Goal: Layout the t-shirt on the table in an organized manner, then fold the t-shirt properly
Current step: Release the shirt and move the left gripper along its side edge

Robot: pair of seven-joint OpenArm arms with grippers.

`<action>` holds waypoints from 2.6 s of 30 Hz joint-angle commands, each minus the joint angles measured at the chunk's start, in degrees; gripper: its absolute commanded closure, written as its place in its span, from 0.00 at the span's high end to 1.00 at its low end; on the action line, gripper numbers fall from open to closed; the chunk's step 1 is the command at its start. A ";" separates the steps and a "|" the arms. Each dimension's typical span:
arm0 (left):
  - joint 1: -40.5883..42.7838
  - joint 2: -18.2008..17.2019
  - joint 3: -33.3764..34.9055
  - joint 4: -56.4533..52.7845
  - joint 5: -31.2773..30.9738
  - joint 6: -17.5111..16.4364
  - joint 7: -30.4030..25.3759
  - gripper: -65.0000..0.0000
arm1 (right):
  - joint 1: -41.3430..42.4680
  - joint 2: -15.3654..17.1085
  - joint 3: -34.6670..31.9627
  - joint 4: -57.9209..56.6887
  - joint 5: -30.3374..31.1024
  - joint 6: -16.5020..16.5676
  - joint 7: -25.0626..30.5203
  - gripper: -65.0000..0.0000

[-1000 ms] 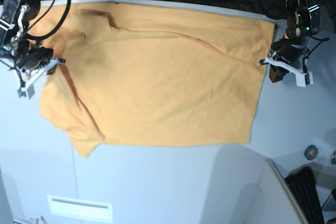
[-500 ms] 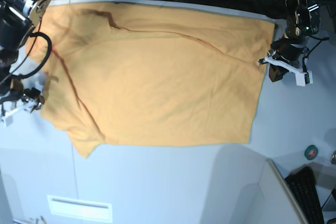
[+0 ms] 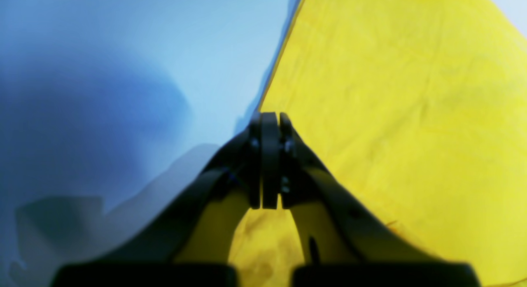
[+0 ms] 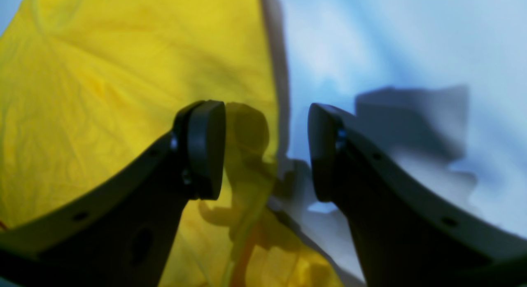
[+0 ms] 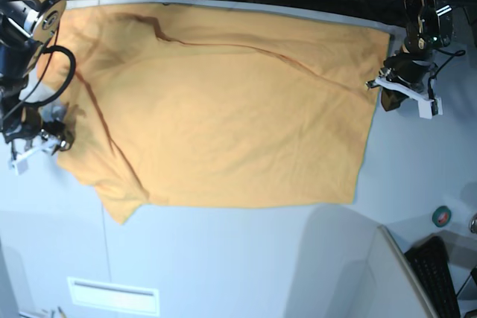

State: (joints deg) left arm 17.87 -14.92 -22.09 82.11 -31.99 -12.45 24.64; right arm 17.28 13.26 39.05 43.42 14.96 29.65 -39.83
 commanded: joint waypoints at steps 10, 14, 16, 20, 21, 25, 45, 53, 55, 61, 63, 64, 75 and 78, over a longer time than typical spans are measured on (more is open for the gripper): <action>-0.33 -1.92 -0.38 0.84 -0.58 -0.34 -1.30 0.00 | 2.46 1.03 0.12 0.76 0.91 0.99 0.67 0.22; -0.77 -1.92 -0.29 0.84 -0.58 -0.34 -1.30 0.00 | 2.46 1.03 0.12 0.76 0.99 1.08 0.67 0.03; -1.56 -1.92 -0.20 0.40 -0.58 -0.34 -1.30 0.00 | 2.55 1.03 0.12 0.76 0.99 1.08 0.58 0.00; -3.93 -1.92 0.15 -2.33 -0.50 -0.34 -1.30 0.00 | 2.55 1.03 0.12 0.76 0.99 1.08 0.58 0.00; -4.64 -1.92 0.15 -3.20 -0.50 -0.34 -1.30 0.00 | 2.55 1.03 0.12 0.76 0.99 1.08 0.58 0.00; -6.22 -2.62 0.33 -4.44 -0.50 -0.34 -1.22 0.00 | 2.55 1.03 0.12 1.11 0.99 1.08 0.58 0.00; -6.75 -2.62 -0.29 -4.26 -0.50 -0.34 3.00 0.00 | 5.45 1.56 0.12 -5.13 0.73 0.55 4.19 0.43; -6.75 -2.62 -0.29 -4.26 -0.50 -0.34 3.00 0.00 | 5.71 1.21 0.03 -5.57 0.73 0.55 4.27 0.42; -6.75 -2.62 -0.29 -4.26 -0.50 -0.34 3.00 0.00 | 5.71 1.21 0.03 -5.57 0.73 0.55 4.27 0.34; -6.84 -2.62 -0.29 -4.26 -0.50 -0.34 3.00 0.00 | 5.71 1.21 0.03 -5.66 0.73 0.55 4.27 0.00; -7.45 -2.71 0.06 -4.35 -0.50 -0.34 3.09 0.00 | 5.71 1.21 0.03 -5.57 0.73 0.55 4.27 0.00; -8.07 -2.71 0.15 -4.61 -0.50 -0.34 3.36 0.00 | 5.71 1.21 0.03 -5.48 0.73 0.55 4.27 0.00; -22.57 -3.24 0.33 -11.38 5.92 -0.34 12.06 0.71 | 5.71 1.21 0.03 -5.40 0.73 0.55 4.19 0.00; -28.29 -2.71 0.42 -19.82 7.06 -0.52 13.29 0.73 | 5.71 1.21 0.03 -5.40 0.73 0.64 4.19 0.00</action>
State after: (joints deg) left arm -9.72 -16.62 -21.47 61.36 -24.45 -12.60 38.41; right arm 21.56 13.39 39.05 37.10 14.85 29.82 -36.42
